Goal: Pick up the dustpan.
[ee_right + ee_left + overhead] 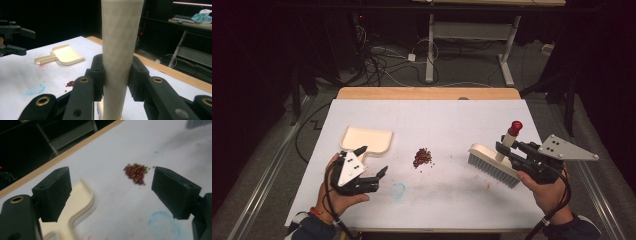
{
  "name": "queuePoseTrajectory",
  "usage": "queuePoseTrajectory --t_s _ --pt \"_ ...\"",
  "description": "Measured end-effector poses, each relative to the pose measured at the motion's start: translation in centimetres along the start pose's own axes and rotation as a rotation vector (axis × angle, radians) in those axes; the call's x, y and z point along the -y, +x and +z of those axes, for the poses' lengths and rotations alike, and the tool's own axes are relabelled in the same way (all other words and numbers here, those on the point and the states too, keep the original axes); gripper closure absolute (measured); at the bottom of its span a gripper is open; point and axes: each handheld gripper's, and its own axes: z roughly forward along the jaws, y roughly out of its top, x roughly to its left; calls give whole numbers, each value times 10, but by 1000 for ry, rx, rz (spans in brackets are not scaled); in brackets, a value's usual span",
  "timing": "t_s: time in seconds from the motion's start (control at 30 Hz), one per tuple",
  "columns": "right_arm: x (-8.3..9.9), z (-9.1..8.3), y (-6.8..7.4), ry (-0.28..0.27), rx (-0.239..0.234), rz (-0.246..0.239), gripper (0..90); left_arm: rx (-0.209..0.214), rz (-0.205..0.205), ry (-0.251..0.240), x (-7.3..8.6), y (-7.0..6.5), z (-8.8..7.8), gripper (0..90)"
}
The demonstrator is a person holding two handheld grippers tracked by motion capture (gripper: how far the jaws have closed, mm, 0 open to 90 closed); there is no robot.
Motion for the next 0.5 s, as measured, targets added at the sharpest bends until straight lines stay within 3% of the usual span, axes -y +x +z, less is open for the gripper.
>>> queuePoseTrajectory --t_s 0.03,0.07,0.2,0.37,0.4,0.47,0.5 --pt "0 -1 -1 -4 1 0 700 0 0 0 0 0 0 165" --pt "0 -2 -1 -3 4 1 700 -18 -17 36 14 5 -5 172" --pt "2 -2 -3 1 13 8 700 -40 -94 101 37 16 -14 181" --pt "3 1 -2 8 27 -9 700 -60 -134 161 52 27 -21 181" --pt "3 1 -2 8 23 -8 700 -68 -178 177 57 32 -22 181" --pt "4 2 -2 11 25 -8 700 -70 -193 184 58 34 -23 181" --pt "4 2 -3 13 27 -10 700 -66 -228 203 60 37 -23 181"
